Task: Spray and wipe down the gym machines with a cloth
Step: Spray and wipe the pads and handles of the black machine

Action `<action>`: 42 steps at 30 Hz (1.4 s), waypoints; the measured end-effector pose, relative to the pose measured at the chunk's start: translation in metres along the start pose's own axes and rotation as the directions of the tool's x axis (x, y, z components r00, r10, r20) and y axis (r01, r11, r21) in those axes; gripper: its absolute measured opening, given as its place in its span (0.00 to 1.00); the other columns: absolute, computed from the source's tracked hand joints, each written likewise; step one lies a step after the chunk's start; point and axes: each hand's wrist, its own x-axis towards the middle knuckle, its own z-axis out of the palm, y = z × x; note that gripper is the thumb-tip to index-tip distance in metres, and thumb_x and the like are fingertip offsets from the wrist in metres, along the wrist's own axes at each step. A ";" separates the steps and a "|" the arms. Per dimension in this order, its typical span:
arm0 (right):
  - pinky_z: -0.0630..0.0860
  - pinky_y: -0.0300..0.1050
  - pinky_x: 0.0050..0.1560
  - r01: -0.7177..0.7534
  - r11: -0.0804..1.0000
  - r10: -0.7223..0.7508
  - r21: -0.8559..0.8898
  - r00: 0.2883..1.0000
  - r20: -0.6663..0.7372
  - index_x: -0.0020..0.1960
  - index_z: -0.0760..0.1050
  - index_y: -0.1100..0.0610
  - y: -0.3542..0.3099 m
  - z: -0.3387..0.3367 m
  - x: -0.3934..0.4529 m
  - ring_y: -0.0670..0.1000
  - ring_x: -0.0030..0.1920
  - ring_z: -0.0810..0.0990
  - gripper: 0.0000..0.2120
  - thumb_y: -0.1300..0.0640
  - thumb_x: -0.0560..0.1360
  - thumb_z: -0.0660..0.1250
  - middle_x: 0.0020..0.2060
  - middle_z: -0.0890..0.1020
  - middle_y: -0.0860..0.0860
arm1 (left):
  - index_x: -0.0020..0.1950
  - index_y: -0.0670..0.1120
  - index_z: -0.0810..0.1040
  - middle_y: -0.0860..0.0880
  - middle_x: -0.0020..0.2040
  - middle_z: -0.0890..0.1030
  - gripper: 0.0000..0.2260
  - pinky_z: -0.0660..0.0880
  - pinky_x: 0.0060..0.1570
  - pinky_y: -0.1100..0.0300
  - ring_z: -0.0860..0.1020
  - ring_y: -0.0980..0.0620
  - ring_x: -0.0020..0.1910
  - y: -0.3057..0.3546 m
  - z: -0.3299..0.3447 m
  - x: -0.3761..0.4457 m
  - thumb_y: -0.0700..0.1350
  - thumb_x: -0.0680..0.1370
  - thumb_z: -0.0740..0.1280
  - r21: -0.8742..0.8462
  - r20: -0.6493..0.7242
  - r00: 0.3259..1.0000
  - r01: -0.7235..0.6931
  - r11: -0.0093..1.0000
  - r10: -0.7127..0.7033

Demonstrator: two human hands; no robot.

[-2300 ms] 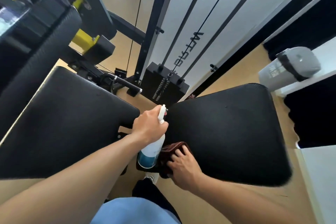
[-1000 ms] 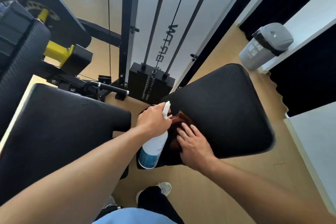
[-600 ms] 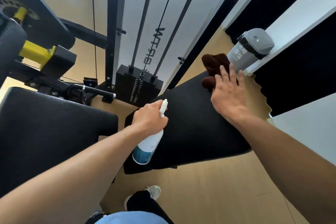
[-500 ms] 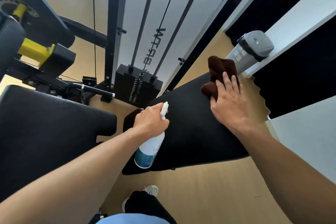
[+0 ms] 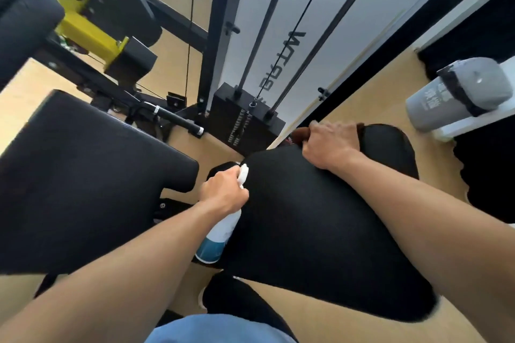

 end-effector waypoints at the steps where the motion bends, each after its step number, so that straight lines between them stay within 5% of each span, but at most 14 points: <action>1: 0.70 0.51 0.51 0.044 0.998 -0.046 0.034 0.998 0.048 0.63 0.77 0.51 -0.014 0.003 0.013 0.57 0.58 0.81 0.18 0.45 0.80 0.56 0.58 0.83 0.52 | 0.55 0.53 0.72 0.51 0.47 0.81 0.09 0.73 0.45 0.53 0.76 0.47 0.44 -0.006 0.002 0.003 0.45 0.75 0.64 0.002 -0.027 0.999 0.046 0.999 -0.046; 6: 0.74 0.50 0.55 0.262 0.960 -0.273 0.094 0.954 0.125 0.64 0.80 0.51 -0.089 0.042 0.058 0.56 0.59 0.82 0.19 0.45 0.80 0.58 0.58 0.84 0.51 | 0.52 0.52 0.71 0.51 0.44 0.77 0.07 0.68 0.45 0.53 0.75 0.45 0.43 -0.038 0.015 0.010 0.44 0.75 0.63 -0.034 -0.102 0.956 0.273 0.961 -0.275; 10: 0.67 0.52 0.50 0.343 0.931 -0.358 0.126 0.926 0.120 0.62 0.79 0.54 -0.126 0.069 0.077 0.58 0.57 0.82 0.18 0.46 0.79 0.59 0.55 0.84 0.52 | 0.55 0.54 0.67 0.51 0.44 0.77 0.11 0.68 0.45 0.52 0.74 0.45 0.43 -0.060 0.029 0.012 0.43 0.76 0.64 -0.040 -0.088 0.929 0.357 0.933 -0.359; 19: 0.70 0.52 0.50 0.227 0.923 -0.286 0.312 0.945 0.158 0.62 0.77 0.53 -0.172 0.099 0.107 0.58 0.50 0.81 0.16 0.45 0.80 0.60 0.46 0.81 0.52 | 0.51 0.54 0.72 0.50 0.49 0.80 0.10 0.72 0.45 0.51 0.75 0.46 0.46 -0.100 0.045 0.071 0.43 0.74 0.69 -0.040 0.095 0.927 0.367 0.929 -0.362; 25: 0.74 0.52 0.52 0.161 0.931 -0.253 0.328 0.932 0.258 0.63 0.75 0.52 -0.205 0.116 0.125 0.58 0.52 0.82 0.16 0.44 0.83 0.57 0.53 0.83 0.53 | 0.55 0.53 0.69 0.48 0.51 0.79 0.12 0.70 0.44 0.51 0.75 0.46 0.48 -0.131 0.055 0.110 0.44 0.76 0.69 0.018 0.227 0.931 0.288 0.957 -0.285; 29: 0.77 0.55 0.55 0.223 0.919 -0.333 0.324 0.881 0.337 0.64 0.74 0.52 -0.242 0.147 0.137 0.60 0.56 0.81 0.18 0.42 0.83 0.56 0.58 0.81 0.54 | 0.50 0.52 0.67 0.50 0.48 0.78 0.10 0.68 0.45 0.52 0.76 0.44 0.47 -0.158 0.063 0.125 0.43 0.74 0.67 0.014 0.270 0.918 0.298 0.954 -0.291; 33: 0.72 0.53 0.49 0.342 0.904 -0.410 0.255 0.864 0.293 0.64 0.75 0.51 -0.284 0.180 0.153 0.58 0.55 0.80 0.16 0.46 0.82 0.58 0.57 0.79 0.54 | 0.59 0.53 0.68 0.51 0.51 0.78 0.14 0.71 0.47 0.51 0.78 0.44 0.49 -0.192 0.075 0.130 0.46 0.76 0.67 -0.015 0.207 0.934 0.299 0.954 -0.290; 36: 0.74 0.56 0.57 0.488 0.862 -0.503 0.134 0.794 0.342 0.67 0.76 0.51 -0.308 0.193 0.158 0.59 0.59 0.78 0.17 0.46 0.82 0.58 0.60 0.79 0.54 | 0.64 0.56 0.67 0.52 0.49 0.77 0.17 0.71 0.46 0.52 0.75 0.47 0.46 -0.210 0.075 0.128 0.47 0.76 0.65 -0.058 0.169 0.922 0.363 0.930 -0.349; 39: 0.57 0.70 0.76 0.643 0.765 -0.590 0.029 0.681 0.433 0.75 0.72 0.49 -0.325 0.209 0.149 0.66 0.78 0.63 0.23 0.43 0.84 0.55 0.75 0.73 0.54 | 0.67 0.58 0.68 0.53 0.51 0.81 0.19 0.76 0.49 0.50 0.77 0.47 0.47 -0.226 0.073 0.124 0.48 0.76 0.64 -0.098 0.170 0.895 0.432 0.896 -0.413; 42: 0.41 0.68 0.80 0.730 0.677 -0.676 0.090 0.569 0.469 0.79 0.67 0.48 -0.333 0.222 0.110 0.62 0.83 0.54 0.25 0.42 0.85 0.53 0.80 0.67 0.53 | 0.69 0.60 0.69 0.53 0.49 0.82 0.21 0.78 0.50 0.49 0.79 0.47 0.47 -0.231 0.068 0.112 0.50 0.76 0.64 -0.154 0.154 0.869 0.491 0.858 -0.470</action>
